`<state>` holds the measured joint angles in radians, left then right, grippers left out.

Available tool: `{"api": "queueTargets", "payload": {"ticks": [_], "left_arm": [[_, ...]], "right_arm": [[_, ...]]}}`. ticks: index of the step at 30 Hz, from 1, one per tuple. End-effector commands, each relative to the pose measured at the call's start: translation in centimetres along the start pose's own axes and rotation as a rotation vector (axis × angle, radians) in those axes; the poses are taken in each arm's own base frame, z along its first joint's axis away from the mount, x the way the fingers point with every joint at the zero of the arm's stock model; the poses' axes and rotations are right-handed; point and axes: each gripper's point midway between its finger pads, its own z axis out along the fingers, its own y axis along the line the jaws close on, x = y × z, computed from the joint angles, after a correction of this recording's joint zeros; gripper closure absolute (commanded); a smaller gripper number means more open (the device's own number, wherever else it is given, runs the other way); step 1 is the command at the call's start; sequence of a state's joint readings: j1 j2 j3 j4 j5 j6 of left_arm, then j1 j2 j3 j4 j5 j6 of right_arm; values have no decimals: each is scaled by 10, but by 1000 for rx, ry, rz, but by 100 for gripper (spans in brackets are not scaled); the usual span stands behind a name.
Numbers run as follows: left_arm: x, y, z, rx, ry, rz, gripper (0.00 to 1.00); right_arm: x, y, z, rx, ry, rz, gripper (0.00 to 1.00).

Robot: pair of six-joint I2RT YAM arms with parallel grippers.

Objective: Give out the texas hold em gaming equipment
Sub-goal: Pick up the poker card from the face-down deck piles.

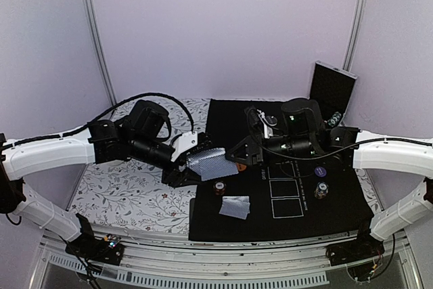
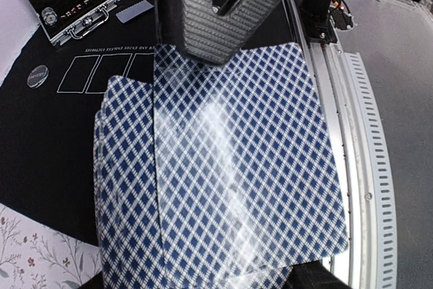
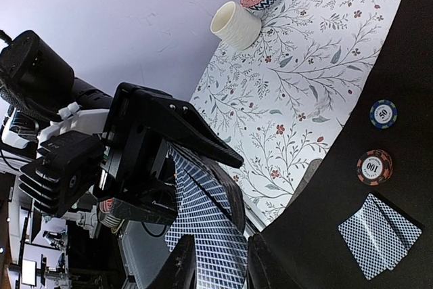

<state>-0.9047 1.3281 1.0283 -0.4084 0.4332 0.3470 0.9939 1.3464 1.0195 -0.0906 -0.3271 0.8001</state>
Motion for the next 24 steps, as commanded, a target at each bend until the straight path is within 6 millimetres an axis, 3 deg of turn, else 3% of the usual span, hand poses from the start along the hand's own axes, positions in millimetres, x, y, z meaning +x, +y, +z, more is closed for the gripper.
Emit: {"api": "queueTargets", "payload": {"ticks": [1,7,14,24], "left_arm": [[-15,5,-7,-20,-44,23,42],[-15,4,-7,-17,-43,23,42],[-15,4,-7,-14,-44,27,42],[-15,5,-8,-16,-44,25,42]], "right_arm": [[2,-2,-2,0,1,5,76],[-1,-3,-7,17,-18,4,96],[-7,4,-21,22,-46,-8,98],[-34,35,-50,-65,-134,-64,98]]}}
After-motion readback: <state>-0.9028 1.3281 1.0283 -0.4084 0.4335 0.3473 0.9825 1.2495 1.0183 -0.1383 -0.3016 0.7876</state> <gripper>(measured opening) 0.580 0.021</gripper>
